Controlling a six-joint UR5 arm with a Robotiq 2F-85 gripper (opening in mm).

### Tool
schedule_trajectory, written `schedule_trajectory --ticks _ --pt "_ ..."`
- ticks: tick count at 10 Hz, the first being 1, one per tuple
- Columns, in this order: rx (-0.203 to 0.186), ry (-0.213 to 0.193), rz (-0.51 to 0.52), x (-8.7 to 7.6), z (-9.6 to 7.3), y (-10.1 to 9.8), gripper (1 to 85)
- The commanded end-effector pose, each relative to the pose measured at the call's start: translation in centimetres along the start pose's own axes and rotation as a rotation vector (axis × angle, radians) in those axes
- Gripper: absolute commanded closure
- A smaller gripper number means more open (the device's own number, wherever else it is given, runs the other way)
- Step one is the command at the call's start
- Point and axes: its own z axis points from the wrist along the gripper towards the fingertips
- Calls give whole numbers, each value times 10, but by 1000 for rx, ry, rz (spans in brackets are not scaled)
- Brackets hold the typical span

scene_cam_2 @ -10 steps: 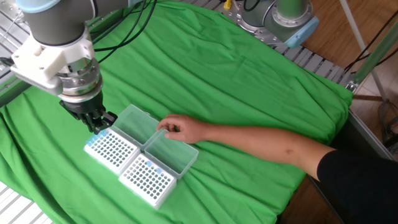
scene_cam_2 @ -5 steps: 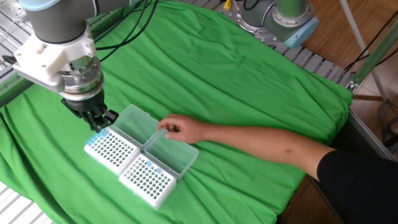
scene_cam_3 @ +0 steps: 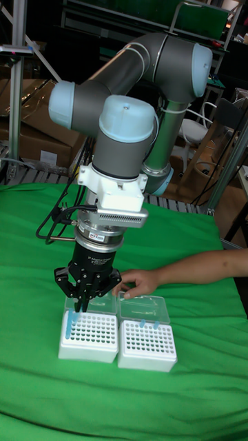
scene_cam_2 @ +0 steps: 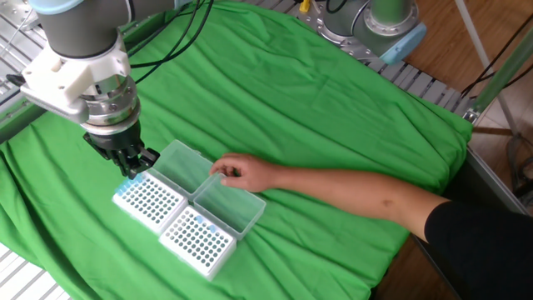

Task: Insert a medium pipette tip into the holder for medium pipette tips

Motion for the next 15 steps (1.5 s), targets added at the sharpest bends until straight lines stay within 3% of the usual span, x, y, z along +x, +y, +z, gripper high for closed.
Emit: schedule_trajectory --ticks 1,4,11,12,15 --pt "-30 -11 -17 1 6 5 747" --pt "-41 -16 -30 0 8 7 673" --pt "-49 -11 -13 0 7 11 633" --pt "-69 -8 22 0 7 22 630" --pt "-76 16 135 -8 2 64 630"
